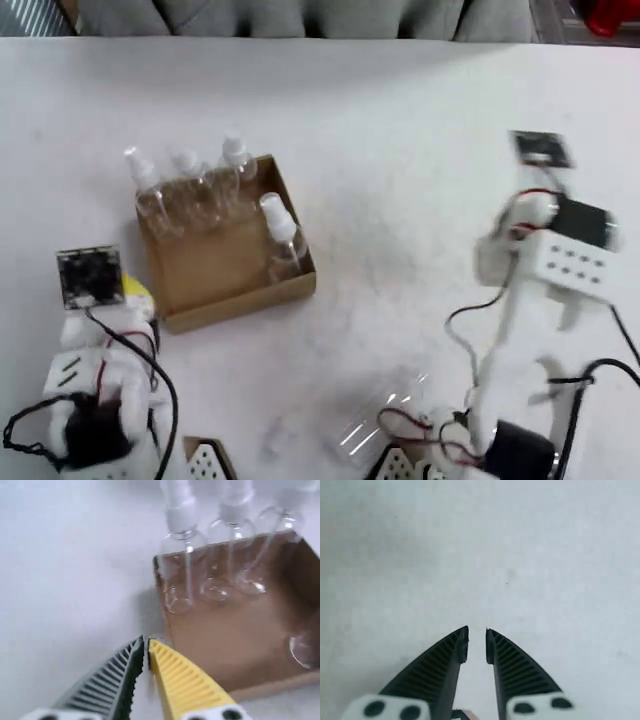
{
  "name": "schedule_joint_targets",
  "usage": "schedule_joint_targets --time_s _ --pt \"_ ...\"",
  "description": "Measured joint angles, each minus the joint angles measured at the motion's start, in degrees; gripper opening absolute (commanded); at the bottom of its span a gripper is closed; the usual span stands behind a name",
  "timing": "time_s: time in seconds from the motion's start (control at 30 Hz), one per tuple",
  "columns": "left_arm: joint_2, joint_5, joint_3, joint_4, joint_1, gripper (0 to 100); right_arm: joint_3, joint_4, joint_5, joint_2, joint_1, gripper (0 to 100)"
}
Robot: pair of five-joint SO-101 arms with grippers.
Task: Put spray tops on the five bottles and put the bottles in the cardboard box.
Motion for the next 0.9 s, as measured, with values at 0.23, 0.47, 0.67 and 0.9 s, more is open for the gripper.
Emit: schedule_joint_targets --time_s 0.23,0.47,0.67,0.9 --pt "-1.0 -5.0 -14.9 14.9 23.1 2 0.0 -10.0 4.1 10.0 12.0 1.9" --pt "6.7 -4.5 -16.9 11.6 45.5 2 0.0 -20.7 4.5 18.3 18.5 1.9" --pt "24.9 -0.4 -17.1 -1.0 63.6 14 0.0 -25.7 4.5 22.3 21.1 1.9" --pt "41.7 1.2 -17.1 -12.8 77.3 25 0.0 -26.9 4.5 24.7 21.5 1.9"
